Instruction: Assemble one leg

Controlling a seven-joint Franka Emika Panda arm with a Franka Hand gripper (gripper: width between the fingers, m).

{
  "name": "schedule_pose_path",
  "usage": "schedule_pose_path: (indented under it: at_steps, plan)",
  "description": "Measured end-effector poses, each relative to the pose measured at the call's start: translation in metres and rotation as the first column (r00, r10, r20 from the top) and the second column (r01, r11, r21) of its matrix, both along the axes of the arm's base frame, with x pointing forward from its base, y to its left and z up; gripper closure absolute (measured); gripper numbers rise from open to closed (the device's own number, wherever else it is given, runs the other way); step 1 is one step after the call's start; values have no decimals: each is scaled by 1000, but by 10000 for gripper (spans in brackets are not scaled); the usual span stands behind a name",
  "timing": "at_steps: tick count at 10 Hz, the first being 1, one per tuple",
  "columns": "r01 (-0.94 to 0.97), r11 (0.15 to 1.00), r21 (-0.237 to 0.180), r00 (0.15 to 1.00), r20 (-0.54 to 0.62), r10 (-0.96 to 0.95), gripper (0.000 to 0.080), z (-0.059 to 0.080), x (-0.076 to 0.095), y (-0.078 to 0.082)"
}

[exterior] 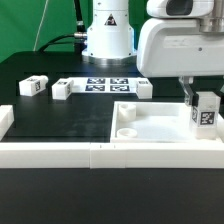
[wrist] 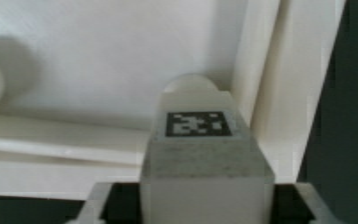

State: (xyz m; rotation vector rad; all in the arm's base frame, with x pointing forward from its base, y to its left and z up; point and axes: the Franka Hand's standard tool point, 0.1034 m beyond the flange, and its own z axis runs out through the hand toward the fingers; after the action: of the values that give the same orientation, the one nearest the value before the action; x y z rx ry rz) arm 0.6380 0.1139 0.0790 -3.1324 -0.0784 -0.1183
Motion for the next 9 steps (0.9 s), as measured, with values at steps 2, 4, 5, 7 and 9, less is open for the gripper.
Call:
schedule_pose_path:
  at_steps: [2, 4, 5, 7, 9]
  plan:
    - [193, 981, 19, 981, -6, -192, 509, 0, -1, 1]
    - [414, 909, 38, 910, -19, -414, 509, 0, -1, 2]
    - [535, 844, 45, 845, -26, -534, 509, 0, -2, 4]
    - [746, 662, 64, 665, -50, -745, 509, -1, -2, 4]
    - [902, 424, 85, 430, -73, -900, 509, -1, -4, 3]
